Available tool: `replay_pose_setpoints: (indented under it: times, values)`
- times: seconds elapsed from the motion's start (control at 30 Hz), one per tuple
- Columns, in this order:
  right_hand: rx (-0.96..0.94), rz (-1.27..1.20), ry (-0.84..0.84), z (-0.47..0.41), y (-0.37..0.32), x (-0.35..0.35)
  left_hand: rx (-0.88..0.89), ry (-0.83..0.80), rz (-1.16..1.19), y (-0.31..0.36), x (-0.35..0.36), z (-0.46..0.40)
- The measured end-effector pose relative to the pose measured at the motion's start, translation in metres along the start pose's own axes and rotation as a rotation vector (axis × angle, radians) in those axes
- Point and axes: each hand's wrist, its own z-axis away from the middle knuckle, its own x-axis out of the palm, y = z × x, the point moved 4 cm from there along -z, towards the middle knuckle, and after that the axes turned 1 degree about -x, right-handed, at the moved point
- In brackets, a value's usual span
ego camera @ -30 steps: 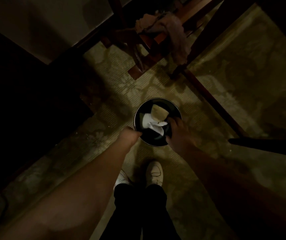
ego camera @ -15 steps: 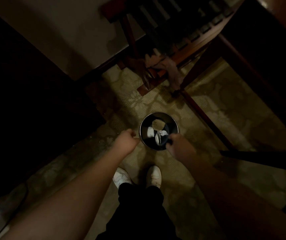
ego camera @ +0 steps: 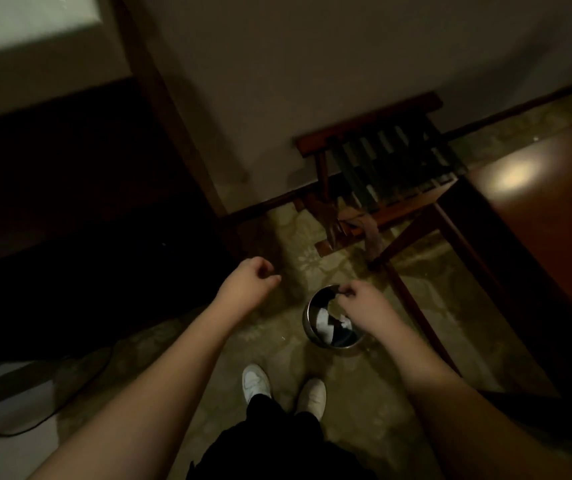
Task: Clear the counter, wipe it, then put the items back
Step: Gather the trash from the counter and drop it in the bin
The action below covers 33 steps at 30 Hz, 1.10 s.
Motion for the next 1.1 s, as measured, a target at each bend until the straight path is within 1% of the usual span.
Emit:
replay_pose_setpoints:
  times: [0.13, 0.3, 0.47, 0.57, 0.77, 1.0, 1.1]
  values:
    - [-0.139, 0.115, 0.017, 0.029, -0.045, -0.023, -0.004, 0.118, -0.012, 0.005, -0.051, 0.041]
    - [-0.314, 0.238, 0.002, 0.058, -0.101, -0.041, 0.011, 0.254, -0.088, -0.005, -0.106, 0.088]
    - [-0.492, 0.390, 0.002, 0.078, -0.158, -0.051, 0.032, 0.298, -0.213, -0.021, -0.160, 0.133]
    - [-0.559, 0.448, -0.008, 0.090, -0.192, -0.053, 0.025, 0.336, -0.233, -0.037, -0.191, 0.156]
    - [-0.667, 0.441, -0.086, 0.115, -0.261, -0.050, -0.018, 0.435, -0.181, -0.067, -0.244, 0.184]
    - [-0.779, 0.364, -0.049, 0.136, -0.334, -0.043, 0.034, 0.566, -0.088, -0.096, -0.299, 0.198]
    - [-0.819, 0.317, -0.050, 0.148, -0.371, -0.041, 0.074, 0.650, -0.036, -0.104, -0.330, 0.201]
